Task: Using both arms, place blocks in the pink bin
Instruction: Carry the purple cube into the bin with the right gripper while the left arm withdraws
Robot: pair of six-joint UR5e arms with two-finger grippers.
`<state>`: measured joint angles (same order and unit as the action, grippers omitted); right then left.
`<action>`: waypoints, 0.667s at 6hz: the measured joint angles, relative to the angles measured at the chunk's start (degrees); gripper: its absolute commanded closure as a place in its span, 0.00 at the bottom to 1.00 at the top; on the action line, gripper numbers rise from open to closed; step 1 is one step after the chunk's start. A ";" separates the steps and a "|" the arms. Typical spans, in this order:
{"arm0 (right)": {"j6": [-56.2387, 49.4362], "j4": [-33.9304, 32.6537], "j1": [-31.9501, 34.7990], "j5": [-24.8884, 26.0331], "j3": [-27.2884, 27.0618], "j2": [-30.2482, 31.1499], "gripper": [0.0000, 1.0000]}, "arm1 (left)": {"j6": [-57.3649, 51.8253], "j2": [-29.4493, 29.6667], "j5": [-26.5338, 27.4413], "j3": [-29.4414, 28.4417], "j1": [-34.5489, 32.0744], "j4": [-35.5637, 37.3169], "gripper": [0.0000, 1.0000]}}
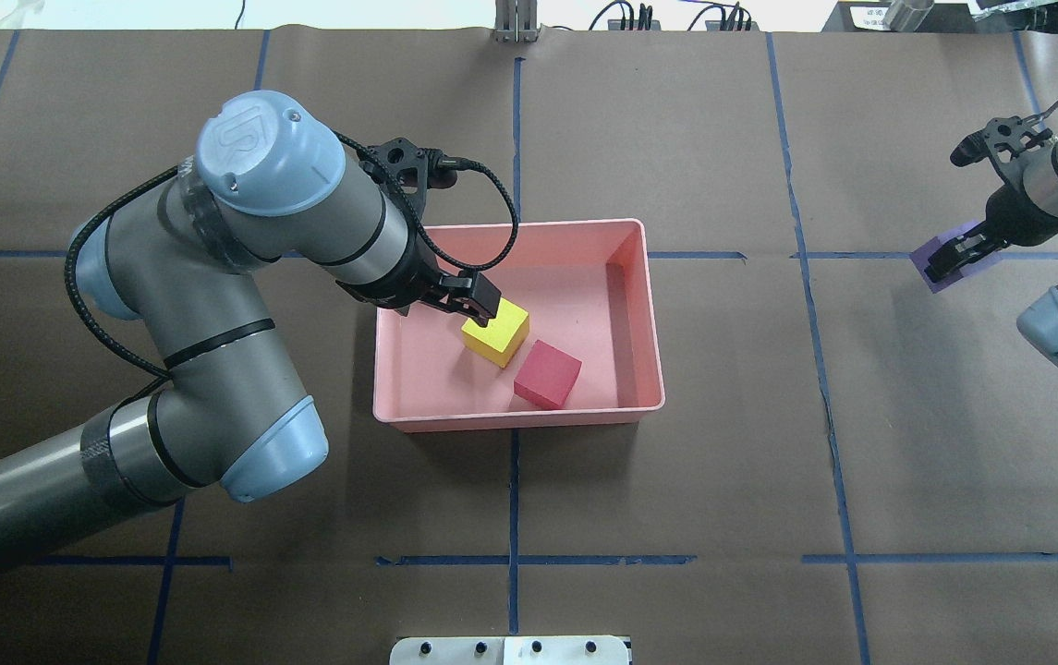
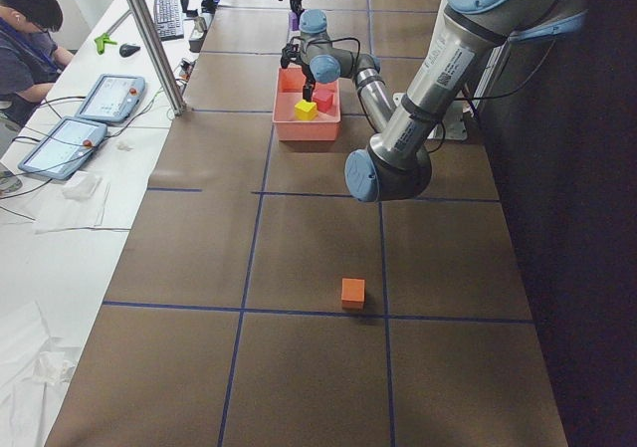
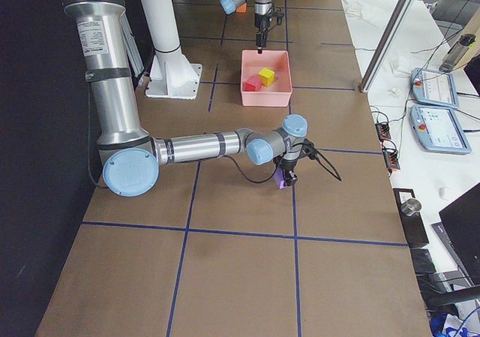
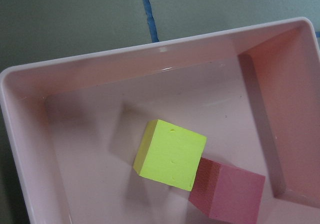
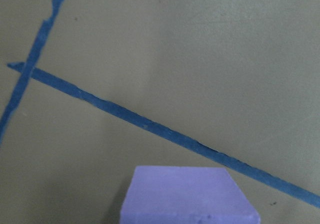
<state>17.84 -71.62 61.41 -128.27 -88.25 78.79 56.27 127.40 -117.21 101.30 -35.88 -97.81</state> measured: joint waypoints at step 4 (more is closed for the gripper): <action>29.22 -0.21 -9.25 -0.28 -5.22 -9.54 0.66 | -16.98 -9.13 -9.57 3.31 -9.78 0.08 0.00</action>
<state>47.05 -71.83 52.16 -128.55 -93.47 69.25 39.29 118.27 -126.78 104.61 -45.66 -97.73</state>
